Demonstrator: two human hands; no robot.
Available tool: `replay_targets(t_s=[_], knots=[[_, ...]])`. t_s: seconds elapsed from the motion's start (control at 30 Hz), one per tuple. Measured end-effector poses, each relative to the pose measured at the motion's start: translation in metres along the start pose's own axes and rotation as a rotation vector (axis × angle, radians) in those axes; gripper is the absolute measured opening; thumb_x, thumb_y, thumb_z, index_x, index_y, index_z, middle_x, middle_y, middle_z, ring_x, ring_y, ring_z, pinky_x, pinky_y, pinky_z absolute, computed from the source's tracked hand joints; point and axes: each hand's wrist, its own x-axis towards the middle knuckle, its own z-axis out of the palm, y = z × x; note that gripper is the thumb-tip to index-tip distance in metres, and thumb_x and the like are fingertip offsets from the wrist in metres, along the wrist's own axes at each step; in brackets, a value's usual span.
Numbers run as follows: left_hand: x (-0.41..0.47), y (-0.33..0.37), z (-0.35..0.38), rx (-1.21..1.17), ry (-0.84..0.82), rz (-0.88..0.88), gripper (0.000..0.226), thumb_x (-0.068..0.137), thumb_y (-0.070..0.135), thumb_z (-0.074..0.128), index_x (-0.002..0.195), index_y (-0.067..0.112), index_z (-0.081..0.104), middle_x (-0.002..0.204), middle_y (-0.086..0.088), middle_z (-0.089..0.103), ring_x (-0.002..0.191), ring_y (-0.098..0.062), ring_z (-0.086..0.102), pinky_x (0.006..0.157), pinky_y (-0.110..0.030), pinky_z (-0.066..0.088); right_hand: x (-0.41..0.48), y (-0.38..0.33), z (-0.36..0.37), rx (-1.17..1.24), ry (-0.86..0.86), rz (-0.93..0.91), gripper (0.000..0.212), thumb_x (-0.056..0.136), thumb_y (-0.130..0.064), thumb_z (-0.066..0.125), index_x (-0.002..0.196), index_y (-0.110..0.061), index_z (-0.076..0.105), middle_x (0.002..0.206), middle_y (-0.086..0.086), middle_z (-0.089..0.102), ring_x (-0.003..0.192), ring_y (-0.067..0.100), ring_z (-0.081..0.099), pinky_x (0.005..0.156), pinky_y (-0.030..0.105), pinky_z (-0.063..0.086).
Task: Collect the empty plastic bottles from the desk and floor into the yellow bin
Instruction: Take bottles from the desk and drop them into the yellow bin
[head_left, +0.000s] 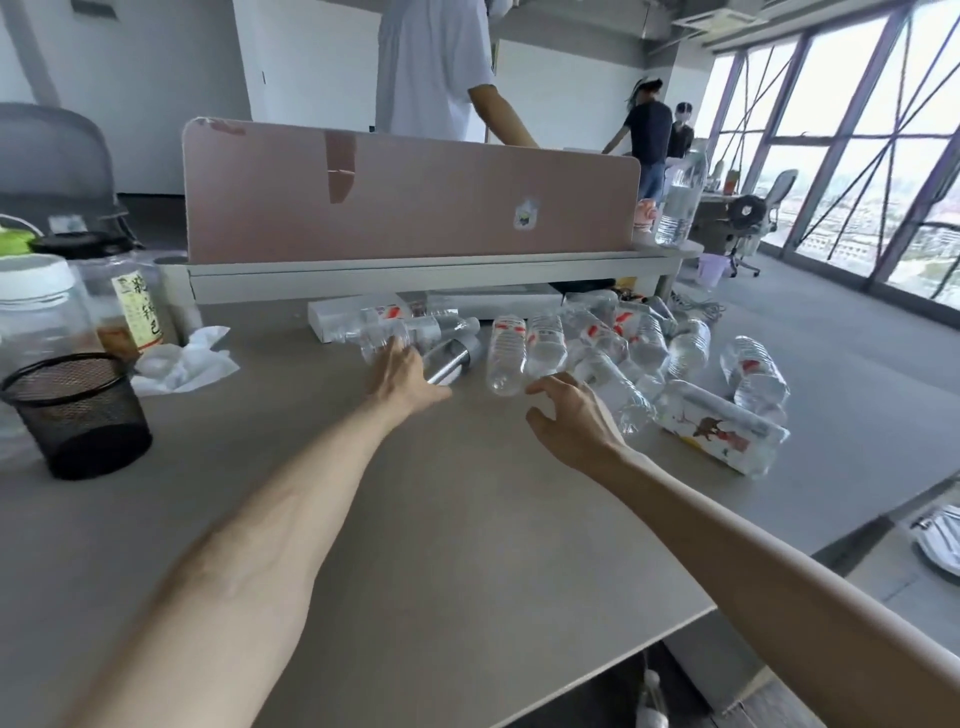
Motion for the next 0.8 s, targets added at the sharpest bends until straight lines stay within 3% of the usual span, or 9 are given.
replay_targets(t_s=[0.17, 0.27, 0.33, 0.5, 0.63, 0.8], knots=[[-0.029, -0.027, -0.017, -0.251, 0.074, -0.143, 0.074, 0.063, 0.053, 0.067, 0.115, 0.003, 0.057, 0.118, -0.013, 0.056, 0.101, -0.029, 0.057, 0.074, -0.029, 0.041, 0.020, -0.033, 0.016, 0.042, 0.019, 0.055, 0.034, 0.088, -0.023, 0.058, 0.121, -0.018, 0.063, 0.128, 0.004, 0.057, 0.119, 0.027, 0.052, 0.092, 0.034, 0.045], [-0.046, -0.047, -0.033, -0.389, 0.101, -0.239, 0.062, 0.070, 0.052, 0.065, 0.115, 0.012, 0.050, 0.090, 0.000, 0.060, 0.079, -0.022, 0.057, 0.068, -0.031, 0.043, 0.043, -0.059, 0.029, 0.061, 0.006, 0.017, 0.035, 0.088, -0.022, 0.058, 0.123, -0.016, 0.063, 0.132, 0.007, 0.055, 0.120, 0.028, 0.052, 0.092, 0.034, 0.043], [-0.051, -0.058, -0.045, -0.490, 0.116, -0.307, 0.053, 0.072, 0.049, 0.065, 0.111, 0.017, 0.048, 0.081, 0.005, 0.058, 0.076, -0.021, 0.060, 0.071, -0.035, 0.051, 0.063, -0.077, 0.039, 0.018, -0.024, -0.039, 0.040, 0.087, -0.023, 0.059, 0.127, -0.015, 0.059, 0.135, 0.007, 0.053, 0.122, 0.028, 0.051, 0.092, 0.035, 0.044], [-0.054, -0.088, -0.069, -0.642, 0.185, -0.343, 0.048, 0.073, 0.046, 0.066, 0.110, 0.021, 0.048, 0.085, 0.005, 0.063, 0.081, -0.020, 0.066, 0.078, -0.042, 0.056, 0.118, -0.110, 0.070, -0.227, -0.145, -0.163, 0.057, 0.086, -0.026, 0.064, 0.137, -0.009, 0.046, 0.144, 0.012, 0.042, 0.130, 0.032, 0.043, 0.100, 0.045, 0.044], [-0.046, -0.112, -0.077, -0.636, 0.160, -0.338, 0.049, 0.065, 0.052, 0.060, 0.106, 0.026, 0.053, 0.097, 0.003, 0.066, 0.082, -0.017, 0.066, 0.078, -0.041, 0.056, 0.156, -0.119, 0.093, -0.495, -0.199, -0.262, 0.070, 0.085, -0.023, 0.066, 0.145, -0.014, 0.032, 0.151, 0.009, 0.031, 0.138, 0.027, 0.033, 0.105, 0.045, 0.037], [-0.041, -0.130, -0.072, -0.723, 0.212, -0.315, 0.025, 0.080, 0.033, 0.066, 0.101, 0.026, 0.055, 0.094, -0.001, 0.068, 0.079, -0.018, 0.068, 0.062, -0.031, 0.057, 0.179, -0.112, 0.116, -0.541, -0.239, -0.259, 0.087, 0.082, -0.013, 0.067, 0.153, -0.017, 0.016, 0.156, 0.011, 0.024, 0.144, 0.029, 0.026, 0.111, 0.043, 0.029]])
